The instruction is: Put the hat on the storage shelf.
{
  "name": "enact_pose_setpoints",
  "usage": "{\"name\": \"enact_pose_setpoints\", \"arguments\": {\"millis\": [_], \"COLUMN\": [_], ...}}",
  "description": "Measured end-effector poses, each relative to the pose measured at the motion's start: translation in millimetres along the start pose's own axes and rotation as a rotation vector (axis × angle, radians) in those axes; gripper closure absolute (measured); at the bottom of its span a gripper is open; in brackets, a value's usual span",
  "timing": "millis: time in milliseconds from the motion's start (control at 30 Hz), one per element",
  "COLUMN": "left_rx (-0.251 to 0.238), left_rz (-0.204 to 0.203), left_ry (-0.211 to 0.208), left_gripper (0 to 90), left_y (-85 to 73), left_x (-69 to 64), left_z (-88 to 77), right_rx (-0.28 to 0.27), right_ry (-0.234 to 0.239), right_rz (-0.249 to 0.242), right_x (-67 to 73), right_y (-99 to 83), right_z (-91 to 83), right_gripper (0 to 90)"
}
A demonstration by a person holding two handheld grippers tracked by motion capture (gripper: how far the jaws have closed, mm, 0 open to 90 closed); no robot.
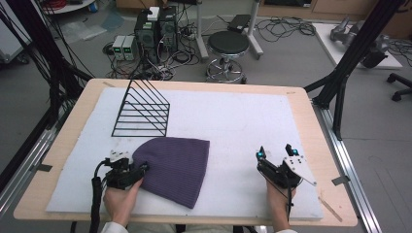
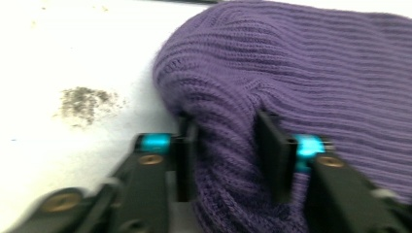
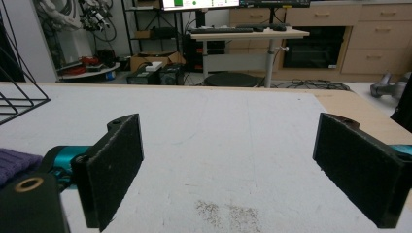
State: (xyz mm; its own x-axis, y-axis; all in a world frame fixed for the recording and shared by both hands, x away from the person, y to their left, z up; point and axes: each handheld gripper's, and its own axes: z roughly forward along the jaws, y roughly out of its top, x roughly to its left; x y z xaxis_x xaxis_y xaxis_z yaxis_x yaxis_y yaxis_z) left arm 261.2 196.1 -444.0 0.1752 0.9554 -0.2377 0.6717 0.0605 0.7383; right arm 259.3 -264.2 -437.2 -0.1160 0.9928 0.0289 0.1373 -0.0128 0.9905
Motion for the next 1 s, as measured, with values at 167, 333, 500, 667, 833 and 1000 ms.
{"name": "enact_pose_setpoints", "arguments": {"millis": [167,333,500,667,833,1000], "left_rx": [-0.005,-0.013,-0.046,-0.1,-0.163,-0.216], "left_rz": [0.01,-0.021,0.01,0.079,0.169,0.279], "left_ry": [-0.042,-0.09,-0.122,-0.137,-0.144,-0.142], "left_gripper": [76.5,78.4,79.3,79.8,80.8,81.0], "left_y": [1.1,1.2,2.5,2.5,8.7,17.6], "left_x": [4.2,9.7,9.6,5.7,-4.8,-16.6], "left_z": [-0.6,-2.2,-7.7,-15.2,-22.5,-28.7], "right_rx": [-0.002,0.004,0.003,0.002,0.002,0.001], "right_ry": [-0.004,-0.011,-0.009,-0.008,-0.007,-0.004], "right_rz": [0.003,0.014,0.011,0.014,0.012,0.014], "right_x": [0.6,0.2,0.1,0.1,0.1,0.0], "right_y": [0.1,0.0,-0.1,-0.1,-0.2,-0.2], "right_z": [-0.5,-0.7,-0.7,-0.9,-0.8,-1.3], "right_gripper": [10.2,10.2,10.2,10.2,10.2,10.2]}}
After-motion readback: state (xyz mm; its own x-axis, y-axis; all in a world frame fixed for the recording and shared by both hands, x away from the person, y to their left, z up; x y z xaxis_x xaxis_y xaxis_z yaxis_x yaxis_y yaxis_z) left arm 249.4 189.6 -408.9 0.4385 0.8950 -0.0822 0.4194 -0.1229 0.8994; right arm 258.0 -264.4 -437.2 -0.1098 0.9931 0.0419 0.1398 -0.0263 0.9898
